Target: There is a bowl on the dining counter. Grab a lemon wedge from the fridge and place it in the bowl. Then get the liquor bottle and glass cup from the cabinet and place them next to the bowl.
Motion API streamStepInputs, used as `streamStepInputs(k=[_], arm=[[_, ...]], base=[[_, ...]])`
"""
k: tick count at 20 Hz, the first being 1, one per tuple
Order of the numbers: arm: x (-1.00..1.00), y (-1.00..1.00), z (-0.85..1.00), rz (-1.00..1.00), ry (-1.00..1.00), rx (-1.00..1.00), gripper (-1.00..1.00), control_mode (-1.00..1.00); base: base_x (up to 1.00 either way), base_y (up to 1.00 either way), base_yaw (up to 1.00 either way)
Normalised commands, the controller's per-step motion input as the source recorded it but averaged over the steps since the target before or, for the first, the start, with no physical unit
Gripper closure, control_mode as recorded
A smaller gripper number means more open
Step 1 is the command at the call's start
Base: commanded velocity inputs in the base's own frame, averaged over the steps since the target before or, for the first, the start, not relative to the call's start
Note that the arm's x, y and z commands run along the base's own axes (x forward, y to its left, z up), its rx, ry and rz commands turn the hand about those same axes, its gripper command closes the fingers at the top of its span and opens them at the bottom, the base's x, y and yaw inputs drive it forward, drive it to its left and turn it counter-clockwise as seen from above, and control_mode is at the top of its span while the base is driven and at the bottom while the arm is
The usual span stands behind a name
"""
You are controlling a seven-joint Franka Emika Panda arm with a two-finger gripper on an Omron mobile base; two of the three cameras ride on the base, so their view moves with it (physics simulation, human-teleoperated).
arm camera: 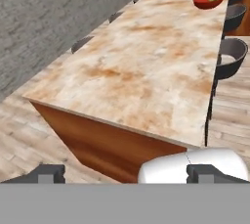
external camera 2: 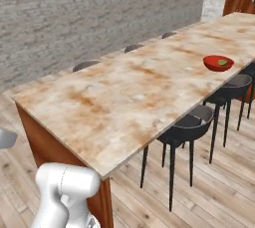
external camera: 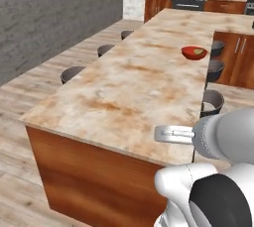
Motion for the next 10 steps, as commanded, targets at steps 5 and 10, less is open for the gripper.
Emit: streamStepInputs(k=[5, 10], arm=[[0.00, 0.00, 0.00, 0.00, 0.00, 0.00, -1.00, 1.00], [0.00, 0.00, 0.00, 0.00, 0.00, 0.00, -1.00, 1.00]], base=[[0.49, 1.00, -0.24], [0.17, 1.00, -0.08]])
